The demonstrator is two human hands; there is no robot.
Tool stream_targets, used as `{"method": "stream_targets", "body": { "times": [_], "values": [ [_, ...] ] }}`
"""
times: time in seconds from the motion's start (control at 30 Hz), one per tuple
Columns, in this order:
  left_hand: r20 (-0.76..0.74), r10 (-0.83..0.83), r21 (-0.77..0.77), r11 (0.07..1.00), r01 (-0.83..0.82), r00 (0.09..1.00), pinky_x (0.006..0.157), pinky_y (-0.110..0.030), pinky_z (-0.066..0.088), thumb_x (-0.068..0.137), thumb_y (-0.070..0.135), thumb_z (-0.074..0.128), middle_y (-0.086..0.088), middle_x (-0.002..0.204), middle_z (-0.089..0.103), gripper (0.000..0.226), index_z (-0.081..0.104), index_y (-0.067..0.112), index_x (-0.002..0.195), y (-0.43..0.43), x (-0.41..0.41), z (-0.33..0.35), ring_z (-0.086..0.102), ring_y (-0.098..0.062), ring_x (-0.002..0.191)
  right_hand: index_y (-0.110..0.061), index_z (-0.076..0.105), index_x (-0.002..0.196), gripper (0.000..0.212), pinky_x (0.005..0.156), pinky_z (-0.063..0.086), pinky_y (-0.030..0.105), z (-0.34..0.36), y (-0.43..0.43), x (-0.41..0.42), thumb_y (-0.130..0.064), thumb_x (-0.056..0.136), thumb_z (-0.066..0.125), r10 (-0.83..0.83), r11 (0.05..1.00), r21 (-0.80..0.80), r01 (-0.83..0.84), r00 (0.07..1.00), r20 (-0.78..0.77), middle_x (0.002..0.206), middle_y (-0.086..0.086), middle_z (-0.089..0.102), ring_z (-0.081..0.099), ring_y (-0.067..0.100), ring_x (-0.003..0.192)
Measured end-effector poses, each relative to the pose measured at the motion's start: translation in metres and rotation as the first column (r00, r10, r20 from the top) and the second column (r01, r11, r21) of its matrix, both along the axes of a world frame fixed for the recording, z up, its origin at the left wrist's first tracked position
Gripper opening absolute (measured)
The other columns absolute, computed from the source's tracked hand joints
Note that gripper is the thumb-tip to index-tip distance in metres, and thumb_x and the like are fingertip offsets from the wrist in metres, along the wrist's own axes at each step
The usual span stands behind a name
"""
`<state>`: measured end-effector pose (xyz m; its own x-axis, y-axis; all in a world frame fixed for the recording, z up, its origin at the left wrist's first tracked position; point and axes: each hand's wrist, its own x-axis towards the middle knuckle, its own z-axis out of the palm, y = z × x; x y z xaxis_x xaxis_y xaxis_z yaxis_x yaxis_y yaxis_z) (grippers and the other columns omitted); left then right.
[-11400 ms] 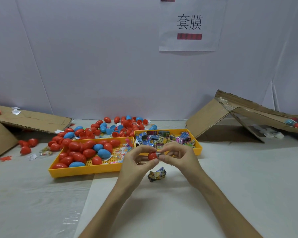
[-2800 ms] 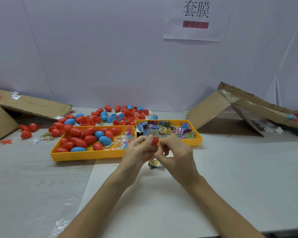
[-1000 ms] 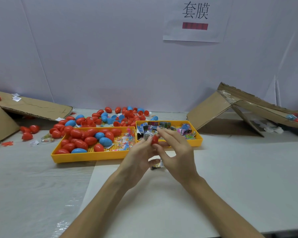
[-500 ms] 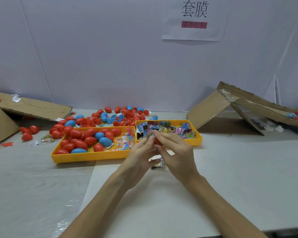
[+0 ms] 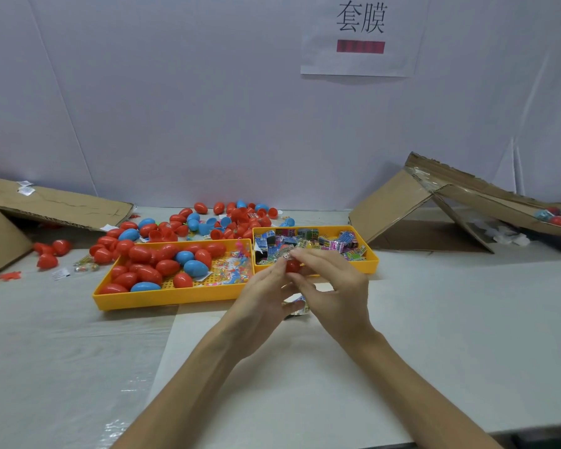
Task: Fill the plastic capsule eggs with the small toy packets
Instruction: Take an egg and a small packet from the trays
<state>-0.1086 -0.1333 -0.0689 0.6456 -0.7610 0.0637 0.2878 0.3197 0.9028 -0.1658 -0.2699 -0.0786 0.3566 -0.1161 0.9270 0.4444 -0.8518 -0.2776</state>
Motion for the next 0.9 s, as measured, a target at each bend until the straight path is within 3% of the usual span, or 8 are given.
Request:
{"method": "stream_targets", "body": {
  "times": [0.1,0.23,0.33,0.47,0.63,0.9],
  "values": [
    [-0.060,-0.048,-0.042,0.998,0.046,0.997,0.094,-0.038,0.054,0.098,0.046,0.044,-0.008,0.130,0.068,0.045,0.076,0.021,0.116,0.0020,-0.0003,0.0018,0.069,-0.018,0.109,-0.004,0.073,0.117,0.043,0.094,0.054,0.029,0.0027,0.0008,-0.0011,-0.010,0.077,0.086,-0.007,0.999,0.044,0.010,0.998,-0.064,0.109,0.006,0.072,0.067,0.018,0.105],
    [-0.126,-0.068,-0.093,0.994,0.057,0.990,0.086,-0.037,0.055,0.095,0.041,0.047,-0.008,0.120,0.072,0.041,0.080,0.019,0.108,0.0045,-0.0002,0.0028,0.069,-0.020,0.101,-0.003,0.074,0.114,0.038,0.089,0.056,0.043,0.0001,-0.0007,-0.0014,-0.007,0.077,0.085,-0.035,0.999,0.016,0.036,0.996,-0.082,0.109,0.007,0.073,0.068,0.024,0.104],
    [-0.118,-0.066,-0.101,0.993,0.054,0.991,0.086,-0.037,0.057,0.096,0.041,0.048,-0.006,0.109,0.073,0.040,0.080,0.019,0.106,0.0047,0.0011,0.0011,0.068,-0.021,0.102,-0.002,0.073,0.116,0.036,0.089,0.056,0.041,-0.0006,0.0008,-0.0004,-0.006,0.081,0.081,-0.025,0.999,-0.025,0.023,0.999,-0.047,0.111,0.007,0.072,0.068,0.022,0.105],
    [-0.073,-0.021,-0.072,0.997,0.016,0.997,0.102,-0.048,0.050,0.091,0.048,0.059,-0.008,0.112,0.070,0.038,0.079,0.020,0.107,0.0009,0.0010,-0.0027,0.066,-0.023,0.111,-0.001,0.074,0.113,0.031,0.081,0.058,0.038,-0.0032,-0.0016,0.0014,-0.005,0.082,0.078,-0.013,1.000,-0.019,0.013,1.000,-0.005,0.105,0.008,0.074,0.069,0.022,0.096],
    [-0.073,0.019,-0.022,1.000,-0.020,0.997,0.093,-0.040,0.056,0.093,0.046,0.052,-0.003,0.112,0.074,0.037,0.081,0.024,0.101,-0.0032,0.0015,-0.0045,0.070,-0.019,0.108,-0.002,0.075,0.111,0.033,0.079,0.058,0.033,-0.0048,-0.0032,0.0024,0.000,0.079,0.082,-0.003,1.000,0.005,0.003,1.000,0.015,0.101,0.007,0.075,0.069,0.020,0.090],
    [-0.034,-0.064,-0.030,0.998,0.063,0.997,0.100,-0.044,0.048,0.098,0.049,0.043,-0.008,0.127,0.070,0.046,0.076,0.023,0.117,0.0028,-0.0007,0.0015,0.066,-0.018,0.109,-0.009,0.074,0.115,0.034,0.086,0.057,0.041,-0.0011,-0.0004,-0.0002,-0.011,0.081,0.080,-0.039,0.999,-0.011,0.039,0.999,-0.008,0.109,0.002,0.074,0.068,0.016,0.102]
  ]
}}
